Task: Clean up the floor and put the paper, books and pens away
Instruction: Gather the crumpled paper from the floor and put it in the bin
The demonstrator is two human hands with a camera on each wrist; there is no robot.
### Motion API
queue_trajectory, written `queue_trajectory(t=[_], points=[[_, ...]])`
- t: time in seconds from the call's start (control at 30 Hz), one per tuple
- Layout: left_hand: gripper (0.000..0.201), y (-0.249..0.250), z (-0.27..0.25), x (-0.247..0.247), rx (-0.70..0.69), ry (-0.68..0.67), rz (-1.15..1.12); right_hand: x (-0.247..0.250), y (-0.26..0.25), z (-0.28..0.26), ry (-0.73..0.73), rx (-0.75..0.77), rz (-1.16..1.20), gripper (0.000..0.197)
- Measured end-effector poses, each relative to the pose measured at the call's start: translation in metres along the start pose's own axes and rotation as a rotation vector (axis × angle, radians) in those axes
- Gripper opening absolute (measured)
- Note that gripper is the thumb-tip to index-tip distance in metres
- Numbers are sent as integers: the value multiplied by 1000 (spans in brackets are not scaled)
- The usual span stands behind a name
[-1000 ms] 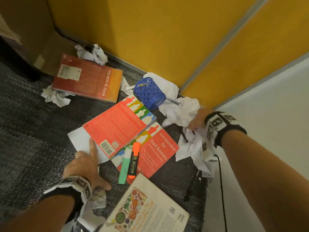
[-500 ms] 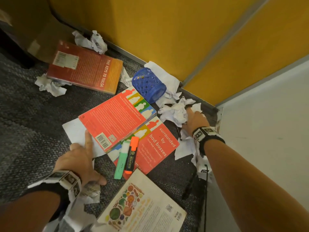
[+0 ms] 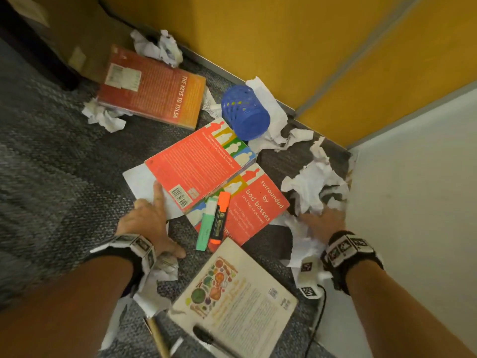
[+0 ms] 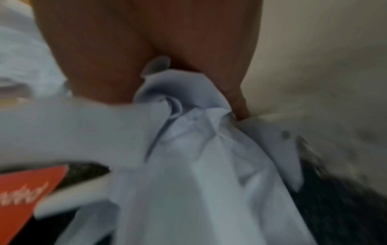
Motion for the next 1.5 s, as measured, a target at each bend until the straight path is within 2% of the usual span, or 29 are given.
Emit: queue_trajectory(t=[0.13, 0.27, 0.33, 0.5, 0.6, 0.63, 0.73, 0.8, 0.9, 0.97, 1.03, 1.1, 1.17, 1.23, 1.33, 1.4, 1.5], points=[[170, -1, 0, -1, -12, 6, -7, -20, 0, -15, 52, -36, -173, 90], [170, 0, 0, 1, -19, 23, -8, -20, 0, -39, 71, 88, -10, 67], [162, -3, -3, 0, -39, 45, -20, -16, 0, -63, 103, 130, 44, 60], [93, -8, -6, 24, -83, 146, 36, -6, -5, -136, 213, 222, 155, 52], [43, 0, -10, 46, -240, 212, 314, -14, -15, -162, 176, 252, 274, 47], [35, 3, -12, 50, -293, 221, 443, -19, -19, -169, 142, 241, 349, 47], [32, 5, -22, 61, -380, 226, 678, -39, -29, -190, 33, 203, 528, 45], [27, 1, -28, 74, -428, 182, 669, -51, -36, -203, 2, 191, 547, 39], [21, -12, -41, 102, -554, 152, 634, -53, -50, -223, -28, 217, 541, 46], [18, -22, -62, 134, -598, 173, 534, -41, -60, -237, -23, 228, 543, 40], [32, -29, -89, 171, -642, 242, 373, -22, -73, -250, -5, 264, 530, 33], [41, -31, -125, 201, -690, 295, 195, 1, -86, -262, 6, 296, 549, 34], [47, -28, -160, 217, -706, 340, 128, 22, -98, -276, 16, 330, 554, 33], [53, -18, -185, 214, -668, 348, 114, 39, -104, -286, 32, 371, 525, 32], [43, 5, -209, 195, -665, 334, 52, 49, -99, -302, 51, 416, 542, 35], [38, 14, -218, 175, -648, 356, -19, 44, -88, -311, 40, 438, 519, 38], [44, 13, -228, 133, -621, 418, -71, 27, -61, -327, 13, 439, 475, 44]])
Point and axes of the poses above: each hand's wrist, its own z-axis towards the middle knuckle, its own x-axis out of the back of the hand, y = z × x, the point moved 3 cm from there along z, towards the middle knuckle, and after that the axes turned 4 degrees about -y, right-handed, at the moved point
